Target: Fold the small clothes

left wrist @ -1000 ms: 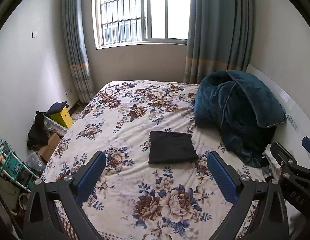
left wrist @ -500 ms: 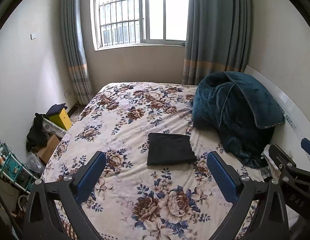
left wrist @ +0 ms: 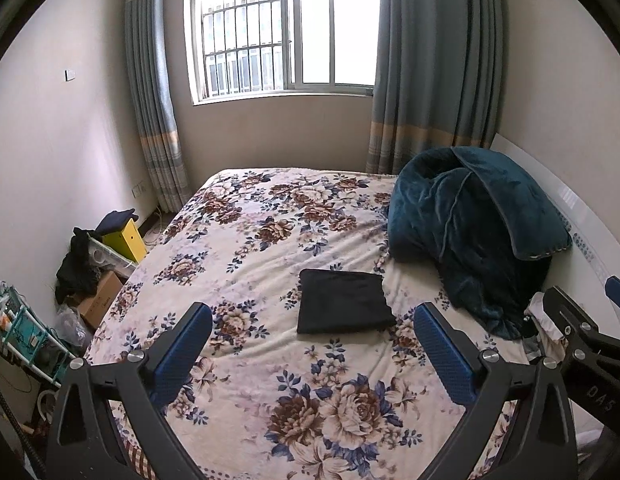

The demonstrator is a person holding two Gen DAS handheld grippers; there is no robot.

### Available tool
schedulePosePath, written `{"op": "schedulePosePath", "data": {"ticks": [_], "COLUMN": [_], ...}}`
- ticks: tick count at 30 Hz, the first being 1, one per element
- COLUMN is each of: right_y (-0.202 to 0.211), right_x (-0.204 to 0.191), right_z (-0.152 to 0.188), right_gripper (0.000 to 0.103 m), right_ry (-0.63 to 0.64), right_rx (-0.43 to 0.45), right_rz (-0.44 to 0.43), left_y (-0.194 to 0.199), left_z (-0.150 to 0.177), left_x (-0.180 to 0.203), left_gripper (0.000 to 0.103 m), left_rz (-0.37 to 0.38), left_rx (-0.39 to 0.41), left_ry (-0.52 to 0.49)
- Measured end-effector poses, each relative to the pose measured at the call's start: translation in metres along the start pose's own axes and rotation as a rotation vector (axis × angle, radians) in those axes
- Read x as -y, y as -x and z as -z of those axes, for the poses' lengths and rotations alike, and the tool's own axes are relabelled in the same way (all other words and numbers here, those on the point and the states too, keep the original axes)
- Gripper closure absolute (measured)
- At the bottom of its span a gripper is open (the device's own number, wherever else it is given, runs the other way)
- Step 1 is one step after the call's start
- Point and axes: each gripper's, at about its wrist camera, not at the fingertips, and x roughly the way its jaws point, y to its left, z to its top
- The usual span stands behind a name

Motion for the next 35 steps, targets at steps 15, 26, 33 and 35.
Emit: {"op": "schedulePosePath", "data": {"ticks": [15,26,33,35], "right_y": [0.0010,0.0021,0.0031,0.0032], "right_x": [-0.0018,-0.0034,-0.0041,-0.0042], "right_z": [-0.0069,-0.0093,-0.0081,-0.0080], "right_gripper": [0.000,0.000,0.000,0.000], "right_ry": [0.001,0.001,0.001,-0.001], "right_rx": [0.000,0.002,0.002,0.002], "right_rz": [-0.011,-0.013,-0.010,-0.011], "left_y": [0.0031,0.0054,0.0083,0.0099], "left_z": [-0.0008,0.0015,0.0032,0.0040], "left_x": [0.0007,0.0007,0.0024,0.0043], "left_gripper": [0.000,0.000,0.000,0.000], "left_rz": [-0.018,-0.031,-0.048,-0.046], "left_rx": [0.009,0.010,0.028,0.034], "left_ry": [0.001,0.014,0.013,0.012]}}
